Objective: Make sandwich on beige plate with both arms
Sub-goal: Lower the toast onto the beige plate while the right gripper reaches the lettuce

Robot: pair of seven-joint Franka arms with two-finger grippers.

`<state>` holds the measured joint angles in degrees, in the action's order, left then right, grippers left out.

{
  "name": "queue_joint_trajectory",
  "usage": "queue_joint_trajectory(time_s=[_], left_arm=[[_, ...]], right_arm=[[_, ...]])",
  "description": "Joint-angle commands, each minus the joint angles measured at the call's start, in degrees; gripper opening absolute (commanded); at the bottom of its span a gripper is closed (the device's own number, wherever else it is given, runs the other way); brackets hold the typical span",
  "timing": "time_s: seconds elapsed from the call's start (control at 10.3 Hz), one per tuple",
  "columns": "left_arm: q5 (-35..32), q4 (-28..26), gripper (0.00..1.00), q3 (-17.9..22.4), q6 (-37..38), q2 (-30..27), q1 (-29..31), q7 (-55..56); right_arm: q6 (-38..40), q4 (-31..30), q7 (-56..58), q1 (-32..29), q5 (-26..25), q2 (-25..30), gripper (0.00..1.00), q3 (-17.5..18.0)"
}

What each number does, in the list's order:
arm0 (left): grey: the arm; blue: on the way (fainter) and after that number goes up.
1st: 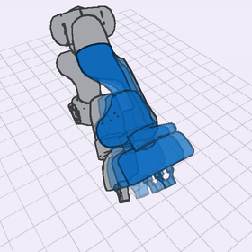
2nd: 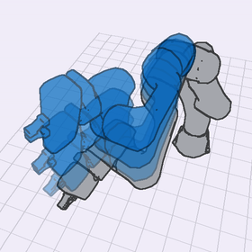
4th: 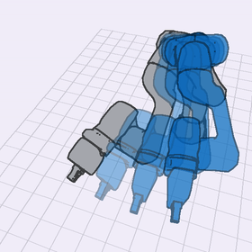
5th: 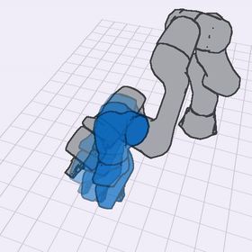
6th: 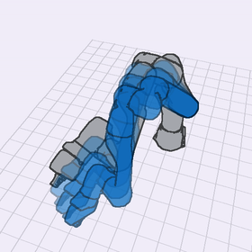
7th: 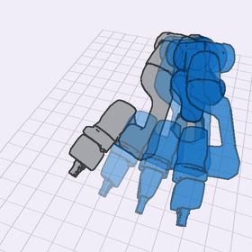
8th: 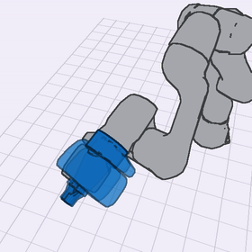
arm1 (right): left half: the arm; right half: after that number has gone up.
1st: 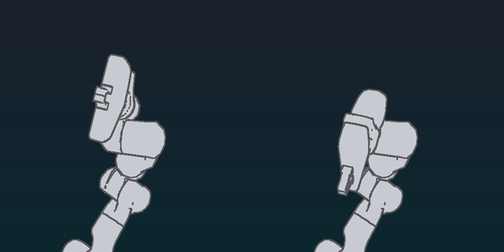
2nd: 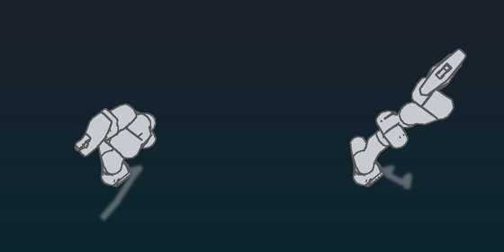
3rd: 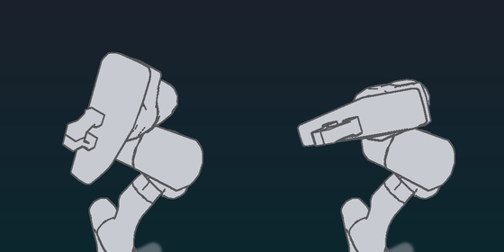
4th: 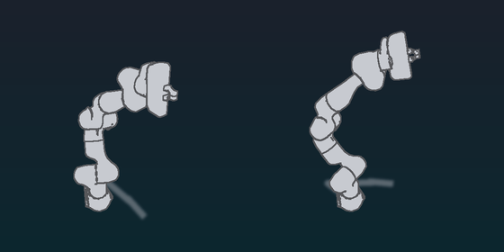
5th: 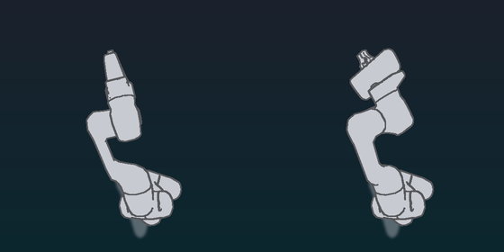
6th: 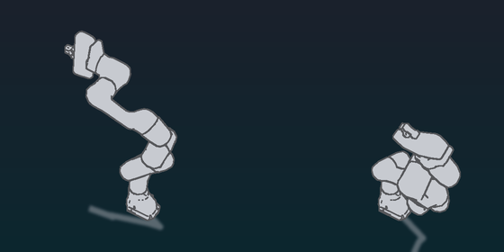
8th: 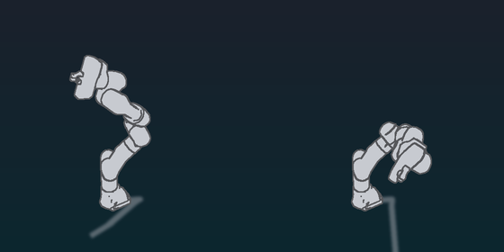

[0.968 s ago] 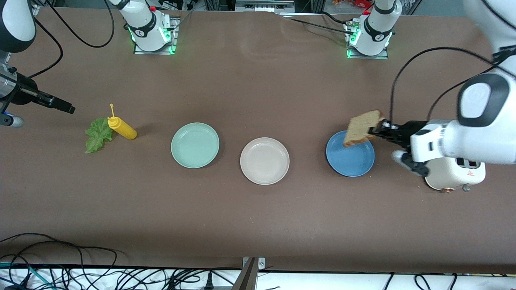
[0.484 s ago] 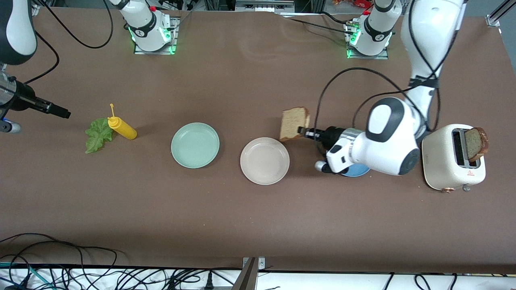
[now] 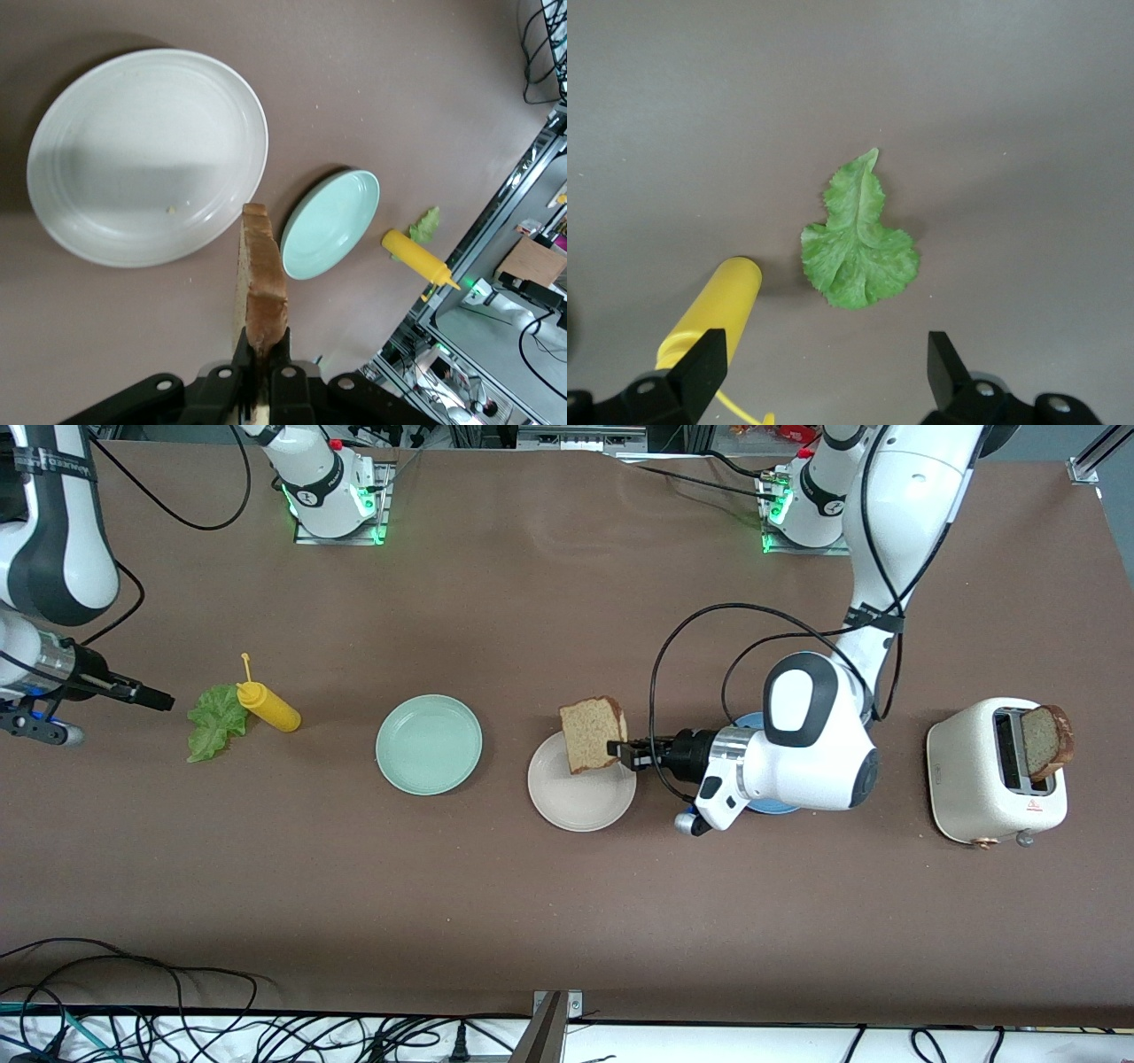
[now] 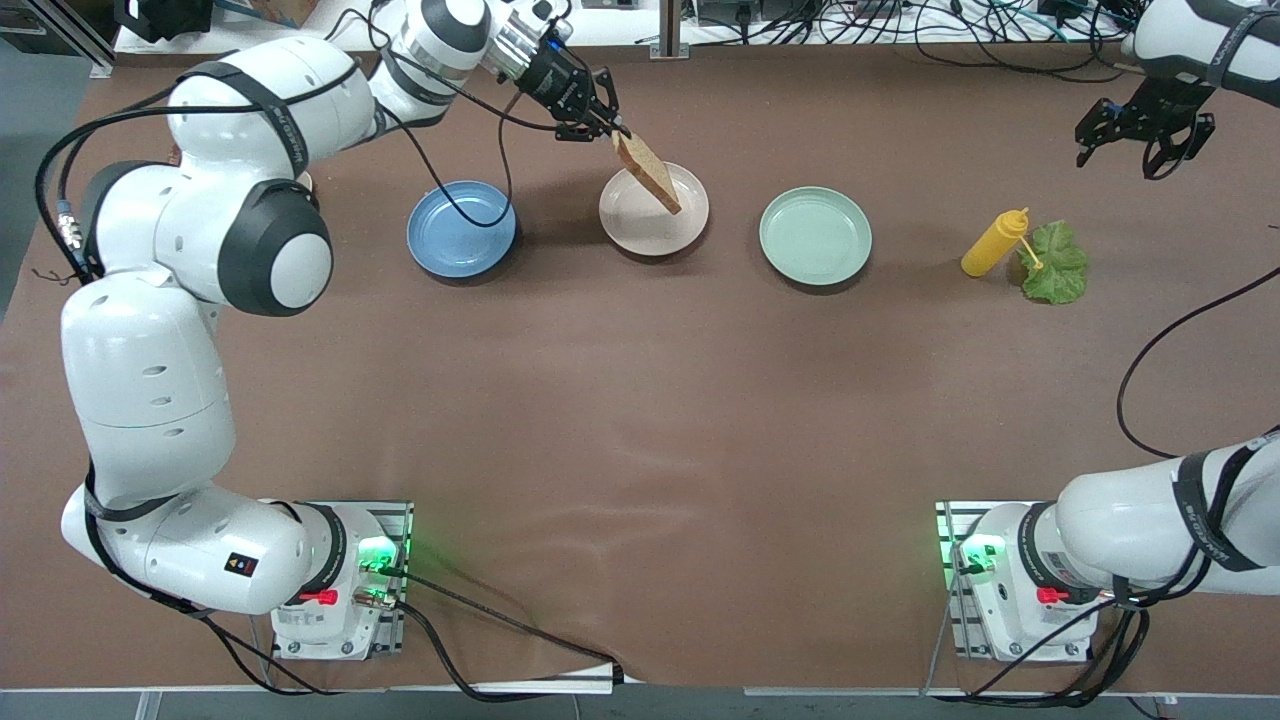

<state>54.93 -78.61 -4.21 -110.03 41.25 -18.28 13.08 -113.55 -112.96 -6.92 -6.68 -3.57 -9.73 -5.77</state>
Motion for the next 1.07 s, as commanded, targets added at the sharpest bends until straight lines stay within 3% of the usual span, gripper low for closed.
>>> queue_joint_trajectory(time_s=[0.0, 0.68, 0.97], left_arm=[[4.4, 1.5, 0.00, 0.7, -1.2, 2.9, -1.4, -8.4], [4.5, 1.4, 0.00, 0.7, -10.1, 6.0, -4.6, -10.9], [4.5, 1.5, 0.00, 0.7, -14.4, 7.7, -5.1, -12.2]], right_arm=[[-2.1, -0.9, 0.6, -0.2, -0.9, -3.1, 1.00, -0.5], [-9.9, -0.7, 0.6, -0.5, -0.8, -13.7, 1.00, -1.5], [-11.5, -0.6, 0.6, -0.6, -0.5, -15.6, 1.00, -1.4]])
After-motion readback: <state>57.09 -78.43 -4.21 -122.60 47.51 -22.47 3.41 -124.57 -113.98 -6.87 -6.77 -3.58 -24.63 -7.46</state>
